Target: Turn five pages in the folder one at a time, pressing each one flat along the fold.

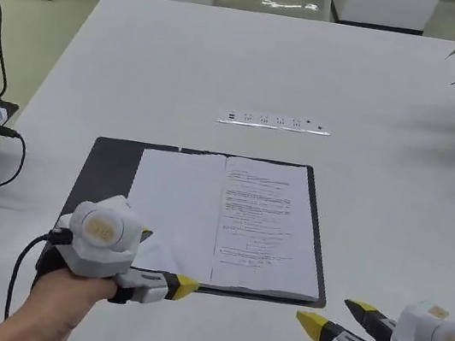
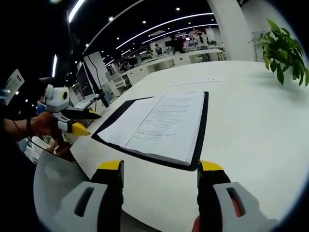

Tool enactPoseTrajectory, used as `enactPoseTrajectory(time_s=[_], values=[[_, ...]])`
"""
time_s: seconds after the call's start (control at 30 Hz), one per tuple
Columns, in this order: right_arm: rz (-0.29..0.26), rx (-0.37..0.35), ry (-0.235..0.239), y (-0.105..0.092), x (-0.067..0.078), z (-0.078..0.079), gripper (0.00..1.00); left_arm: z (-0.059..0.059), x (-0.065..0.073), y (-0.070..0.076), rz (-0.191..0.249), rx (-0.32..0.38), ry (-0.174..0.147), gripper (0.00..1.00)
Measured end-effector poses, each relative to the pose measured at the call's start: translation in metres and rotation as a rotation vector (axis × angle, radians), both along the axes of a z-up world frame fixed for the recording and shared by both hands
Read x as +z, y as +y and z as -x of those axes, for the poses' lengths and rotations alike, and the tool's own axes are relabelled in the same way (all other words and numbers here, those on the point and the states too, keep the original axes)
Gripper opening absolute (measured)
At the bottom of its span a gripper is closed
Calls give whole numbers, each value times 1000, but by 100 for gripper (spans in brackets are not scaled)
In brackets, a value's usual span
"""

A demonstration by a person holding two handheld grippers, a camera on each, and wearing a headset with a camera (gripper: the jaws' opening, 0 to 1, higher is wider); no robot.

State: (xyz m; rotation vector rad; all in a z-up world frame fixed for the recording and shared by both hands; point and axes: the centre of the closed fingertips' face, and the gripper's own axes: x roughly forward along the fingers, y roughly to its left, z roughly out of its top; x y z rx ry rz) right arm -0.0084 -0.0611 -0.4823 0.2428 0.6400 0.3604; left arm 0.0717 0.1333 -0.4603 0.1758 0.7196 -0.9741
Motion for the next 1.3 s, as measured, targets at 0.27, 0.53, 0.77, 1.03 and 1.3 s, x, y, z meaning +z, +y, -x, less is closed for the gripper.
enactPoseTrajectory(time_s=[0.27,0.53,0.77,1.03,1.3], values=[[16,25,11,-1,-3,3,60,-1,-3,-29,-20,-64,-2,70],[7,15,14,-7,-4,5,61,-2,-8,-56,-33,-117,7,69],[6,6,21,-11,-6,8,61,-2,-12,-82,-37,-157,12,69],[-11,6,21,-12,-6,8,61,-6,-21,-115,-49,-191,8,69],[-20,14,33,-13,-10,11,61,-14,-40,-140,-39,-150,37,69]])
